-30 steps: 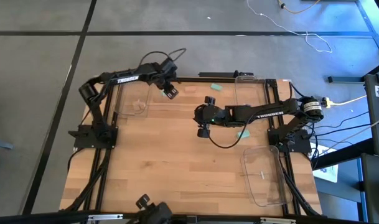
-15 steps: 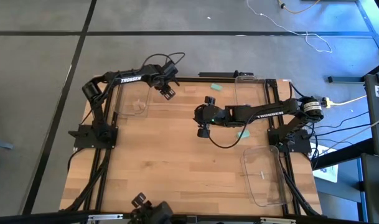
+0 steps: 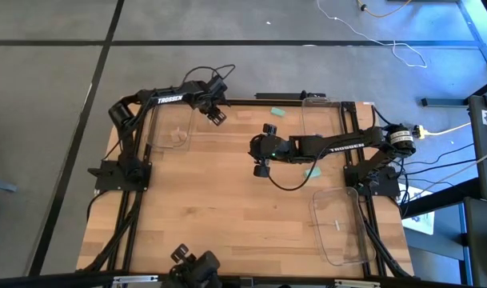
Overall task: Sort & place blocks by color
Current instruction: Put the top left light blue block into the bottom right transparent bin
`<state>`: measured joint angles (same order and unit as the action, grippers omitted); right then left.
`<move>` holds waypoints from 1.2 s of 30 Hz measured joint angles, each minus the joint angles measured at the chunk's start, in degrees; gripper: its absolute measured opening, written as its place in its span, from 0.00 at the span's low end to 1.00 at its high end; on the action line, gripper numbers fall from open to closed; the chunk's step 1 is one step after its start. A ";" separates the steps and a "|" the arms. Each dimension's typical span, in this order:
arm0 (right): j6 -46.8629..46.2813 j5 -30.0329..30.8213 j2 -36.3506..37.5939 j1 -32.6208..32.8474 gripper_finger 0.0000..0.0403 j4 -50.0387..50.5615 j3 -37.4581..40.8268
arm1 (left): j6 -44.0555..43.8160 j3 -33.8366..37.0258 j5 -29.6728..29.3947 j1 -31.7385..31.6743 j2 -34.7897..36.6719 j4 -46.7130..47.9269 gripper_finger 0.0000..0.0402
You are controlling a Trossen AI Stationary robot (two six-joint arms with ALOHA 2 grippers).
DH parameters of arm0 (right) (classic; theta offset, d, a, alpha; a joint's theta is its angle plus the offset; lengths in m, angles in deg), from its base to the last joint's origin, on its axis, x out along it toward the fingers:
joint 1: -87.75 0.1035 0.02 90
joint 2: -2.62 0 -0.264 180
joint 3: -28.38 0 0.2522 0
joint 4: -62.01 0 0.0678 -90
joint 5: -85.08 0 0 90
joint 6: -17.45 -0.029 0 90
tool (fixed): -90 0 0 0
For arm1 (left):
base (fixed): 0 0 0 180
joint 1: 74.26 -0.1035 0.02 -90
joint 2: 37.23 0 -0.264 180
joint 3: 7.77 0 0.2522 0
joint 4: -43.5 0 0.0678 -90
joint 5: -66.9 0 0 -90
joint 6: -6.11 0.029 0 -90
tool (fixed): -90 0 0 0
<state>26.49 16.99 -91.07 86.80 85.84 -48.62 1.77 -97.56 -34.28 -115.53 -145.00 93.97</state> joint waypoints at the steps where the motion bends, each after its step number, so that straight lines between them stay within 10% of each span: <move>1: 0.02 0.00 0.00 0.00 0.45 0.02 0.00 | 0.02 0.07 1.24 -0.35 -0.53 0.20 0.37; 36: 0.02 -0.02 0.00 0.00 0.45 0.05 0.00 | 2.24 0.06 -3.52 -1.53 -6.66 -1.18 0.37</move>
<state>26.51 16.97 -91.07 86.80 85.90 -48.62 4.00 -97.49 -37.80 -117.07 -151.66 92.79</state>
